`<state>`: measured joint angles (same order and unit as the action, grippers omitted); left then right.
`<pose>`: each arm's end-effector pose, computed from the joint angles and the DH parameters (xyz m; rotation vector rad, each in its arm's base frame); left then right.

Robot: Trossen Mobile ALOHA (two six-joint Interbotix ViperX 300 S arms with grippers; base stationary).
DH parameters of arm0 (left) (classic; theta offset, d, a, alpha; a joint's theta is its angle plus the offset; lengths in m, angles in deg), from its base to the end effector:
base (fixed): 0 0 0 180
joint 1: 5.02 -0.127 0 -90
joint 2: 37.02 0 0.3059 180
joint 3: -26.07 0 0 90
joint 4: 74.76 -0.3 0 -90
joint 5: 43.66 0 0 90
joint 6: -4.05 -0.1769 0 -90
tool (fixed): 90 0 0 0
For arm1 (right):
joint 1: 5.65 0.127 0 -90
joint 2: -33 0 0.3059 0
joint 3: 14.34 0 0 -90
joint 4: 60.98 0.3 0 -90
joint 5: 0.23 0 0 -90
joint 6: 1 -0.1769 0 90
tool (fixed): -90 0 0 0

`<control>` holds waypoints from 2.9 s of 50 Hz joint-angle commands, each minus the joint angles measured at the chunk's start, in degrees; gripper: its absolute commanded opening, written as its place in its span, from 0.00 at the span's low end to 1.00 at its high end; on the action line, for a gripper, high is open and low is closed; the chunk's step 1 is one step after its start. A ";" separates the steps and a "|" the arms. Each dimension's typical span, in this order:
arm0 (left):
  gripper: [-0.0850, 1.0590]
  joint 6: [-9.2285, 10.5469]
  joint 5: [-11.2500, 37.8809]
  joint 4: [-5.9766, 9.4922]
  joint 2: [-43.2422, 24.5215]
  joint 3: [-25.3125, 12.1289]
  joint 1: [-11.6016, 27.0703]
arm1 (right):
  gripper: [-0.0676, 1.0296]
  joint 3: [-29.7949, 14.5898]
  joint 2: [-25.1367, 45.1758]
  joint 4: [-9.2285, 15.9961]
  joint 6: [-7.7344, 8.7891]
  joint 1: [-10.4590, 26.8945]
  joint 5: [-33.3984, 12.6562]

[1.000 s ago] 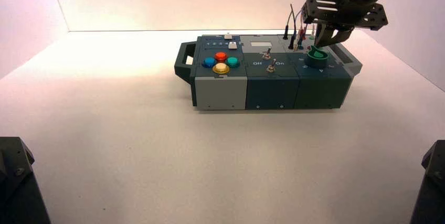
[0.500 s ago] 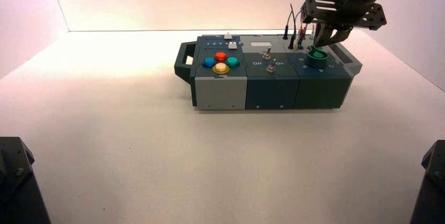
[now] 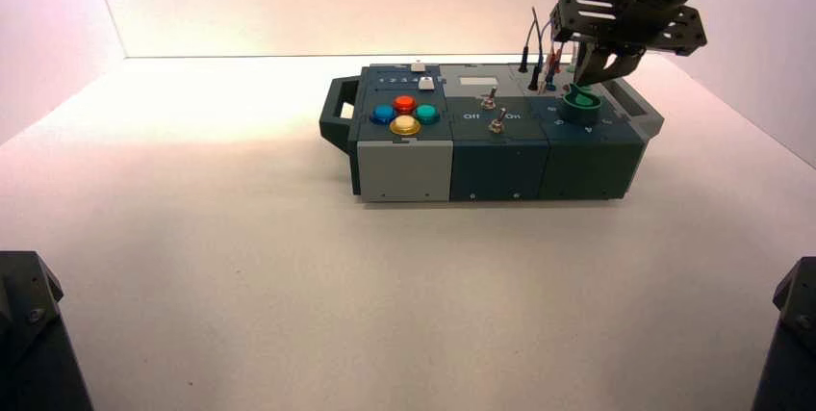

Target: Turn the knob to position 6.

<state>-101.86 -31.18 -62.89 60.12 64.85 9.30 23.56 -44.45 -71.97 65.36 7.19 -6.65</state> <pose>0.3322 -0.0929 0.1507 0.1498 0.7536 -0.3086 0.3464 0.0751 0.0464 0.0816 0.9988 0.0757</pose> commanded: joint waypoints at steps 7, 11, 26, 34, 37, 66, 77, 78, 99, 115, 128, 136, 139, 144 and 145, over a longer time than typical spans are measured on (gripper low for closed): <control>0.05 -0.18 -0.62 -0.09 0.79 -0.62 0.18 | 0.04 -1.76 -0.18 0.18 -0.18 0.35 0.44; 0.05 -0.18 -0.70 -0.09 0.79 -0.62 0.18 | 0.04 -1.76 -0.18 0.26 -0.18 0.35 0.44; 0.05 -0.09 -0.97 -0.09 0.70 -0.62 0.18 | 0.04 -1.85 -0.09 0.62 -0.18 0.97 0.35; 0.05 -0.09 -0.97 -0.09 0.70 -0.62 0.18 | 0.04 -1.76 0.00 1.05 -0.18 1.05 0.44; 0.05 0.00 -0.97 -0.09 0.70 -0.62 0.18 | 0.04 -1.85 0.00 1.32 -0.18 1.23 0.44; 0.05 -0.09 -0.97 -0.09 0.88 -0.62 0.18 | 0.04 -2.55 1.14 2.20 -0.18 2.90 0.18; 0.05 -0.09 -0.97 -0.09 0.88 -0.62 0.18 | 0.04 -2.64 1.05 2.37 -0.26 2.99 0.18; 0.05 -0.09 -0.88 -0.09 0.79 -0.62 0.18 | 0.04 -2.55 1.05 2.37 -0.26 2.99 0.18; 0.05 -0.09 -0.97 -0.09 0.88 -0.62 0.26 | 0.04 -2.72 1.05 3.08 -0.26 3.78 0.18; 0.05 -0.09 -0.97 -0.09 0.88 -0.62 0.18 | 0.04 -2.72 1.05 3.34 -0.26 4.39 0.18; 0.05 -0.09 -0.97 -0.09 0.79 -0.62 0.18 | 0.04 -2.72 1.05 3.87 -0.35 4.75 0.18; 0.05 -0.09 -0.97 -0.18 0.88 -0.62 0.18 | 0.04 -2.72 1.05 4.04 -0.35 5.19 0.18; 0.05 -0.09 -0.97 -0.09 0.88 -0.53 0.18 | 0.04 -2.72 1.05 4.22 -0.35 5.45 0.18; 0.05 -0.18 -0.97 -0.09 0.88 -0.62 0.18 | 0.04 -2.72 1.14 4.39 -0.35 5.71 0.18; 0.05 -0.18 -0.97 -0.09 0.88 -0.62 0.18 | 0.04 -2.72 1.05 4.39 -0.35 5.71 0.09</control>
<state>-101.95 -31.62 -62.98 60.12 64.85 9.30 22.06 -42.61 -67.84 65.09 12.20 -6.74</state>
